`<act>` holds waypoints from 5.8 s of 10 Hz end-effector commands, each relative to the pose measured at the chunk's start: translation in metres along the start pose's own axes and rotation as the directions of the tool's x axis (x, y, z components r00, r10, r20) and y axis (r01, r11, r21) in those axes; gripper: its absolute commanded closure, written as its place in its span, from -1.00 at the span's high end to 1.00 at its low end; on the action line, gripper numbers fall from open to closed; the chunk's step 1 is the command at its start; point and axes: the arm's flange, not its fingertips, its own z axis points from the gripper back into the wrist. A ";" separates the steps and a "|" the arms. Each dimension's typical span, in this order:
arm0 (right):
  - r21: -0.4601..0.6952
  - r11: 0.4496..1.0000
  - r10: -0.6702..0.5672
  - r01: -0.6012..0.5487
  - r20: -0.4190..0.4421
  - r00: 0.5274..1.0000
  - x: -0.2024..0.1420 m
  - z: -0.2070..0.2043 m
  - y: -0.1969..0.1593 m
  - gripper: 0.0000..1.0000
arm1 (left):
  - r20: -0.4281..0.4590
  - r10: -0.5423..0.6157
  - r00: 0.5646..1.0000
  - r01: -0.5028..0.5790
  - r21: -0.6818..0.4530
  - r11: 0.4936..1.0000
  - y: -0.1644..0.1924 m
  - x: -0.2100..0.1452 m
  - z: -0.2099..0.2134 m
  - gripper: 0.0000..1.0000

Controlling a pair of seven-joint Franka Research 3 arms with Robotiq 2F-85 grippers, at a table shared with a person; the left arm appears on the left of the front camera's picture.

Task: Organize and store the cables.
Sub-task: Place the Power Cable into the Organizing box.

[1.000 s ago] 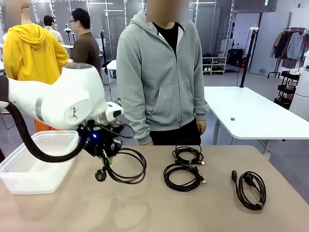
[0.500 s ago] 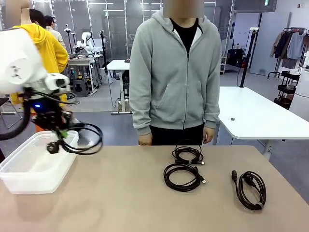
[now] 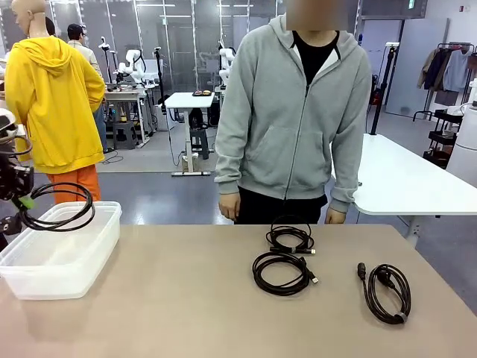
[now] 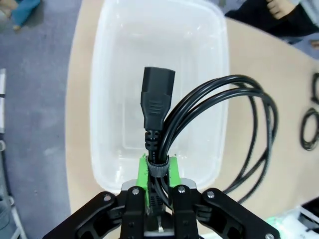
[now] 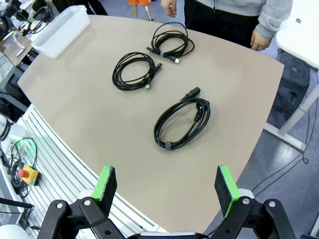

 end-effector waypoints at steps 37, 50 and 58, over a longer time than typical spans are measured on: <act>0.008 1.000 0.018 -0.018 0.007 1.000 0.000 0.001 0.000 1.00 | -0.075 0.027 0.997 -0.025 0.030 0.999 0.023 0.009 -0.127 0.84; 0.008 1.000 0.018 -0.018 0.007 1.000 0.000 0.001 0.000 1.00 | 0.534 -0.682 0.500 0.857 -0.191 0.479 -0.021 -0.118 0.101 0.84; 0.008 1.000 0.018 -0.018 0.007 1.000 0.000 0.001 0.000 1.00 | 0.676 -0.604 0.422 0.890 -0.182 0.418 0.057 -0.120 0.105 0.84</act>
